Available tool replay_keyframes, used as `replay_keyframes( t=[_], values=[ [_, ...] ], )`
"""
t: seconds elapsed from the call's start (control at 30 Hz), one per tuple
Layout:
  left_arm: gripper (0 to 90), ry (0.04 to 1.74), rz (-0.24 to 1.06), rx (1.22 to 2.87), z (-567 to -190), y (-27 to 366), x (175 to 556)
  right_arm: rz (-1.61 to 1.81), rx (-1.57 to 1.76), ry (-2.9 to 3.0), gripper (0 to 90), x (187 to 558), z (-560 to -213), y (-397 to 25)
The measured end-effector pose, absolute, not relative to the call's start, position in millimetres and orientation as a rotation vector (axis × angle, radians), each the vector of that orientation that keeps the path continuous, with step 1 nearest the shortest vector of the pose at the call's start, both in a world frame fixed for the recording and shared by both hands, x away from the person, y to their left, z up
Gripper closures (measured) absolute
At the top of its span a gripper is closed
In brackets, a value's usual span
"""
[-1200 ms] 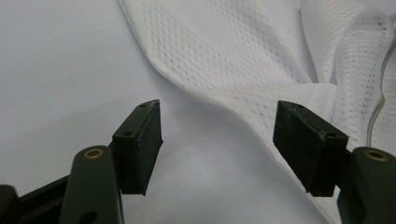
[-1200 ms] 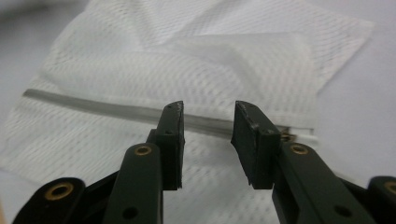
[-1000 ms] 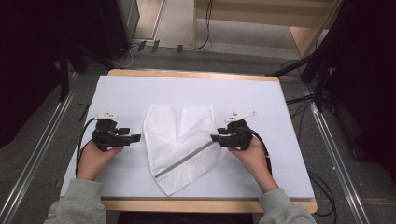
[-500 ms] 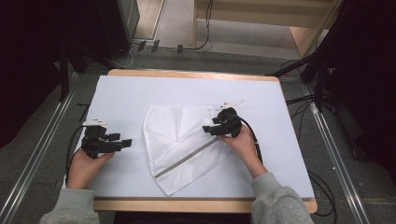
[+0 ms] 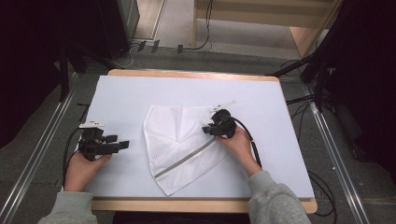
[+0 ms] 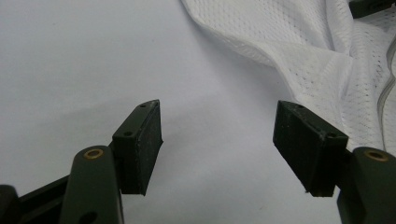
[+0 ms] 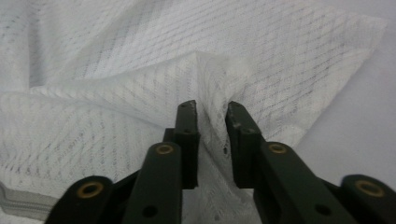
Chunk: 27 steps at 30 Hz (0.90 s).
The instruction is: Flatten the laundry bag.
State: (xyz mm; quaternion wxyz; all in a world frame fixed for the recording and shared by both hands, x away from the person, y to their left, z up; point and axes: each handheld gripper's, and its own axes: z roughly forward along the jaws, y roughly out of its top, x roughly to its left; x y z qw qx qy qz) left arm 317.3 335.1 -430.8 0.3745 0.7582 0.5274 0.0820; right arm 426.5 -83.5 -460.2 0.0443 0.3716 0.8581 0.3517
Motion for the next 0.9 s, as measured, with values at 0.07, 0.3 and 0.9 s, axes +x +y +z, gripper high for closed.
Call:
replay_keyframes(
  t=[0.07,0.3,0.9],
  values=[
    [33.5,1.344,0.207,1.944,-431,334,318,1.087,1.145,2.622,84.9,426,-458,-86],
    [33.5,1.338,0.211,1.940,-430,332,320,1.114,1.149,2.600,84.5,415,-443,-91],
    [33.6,1.292,0.197,1.961,-428,319,332,1.207,1.181,2.592,86.0,372,-423,-113]
  ],
)
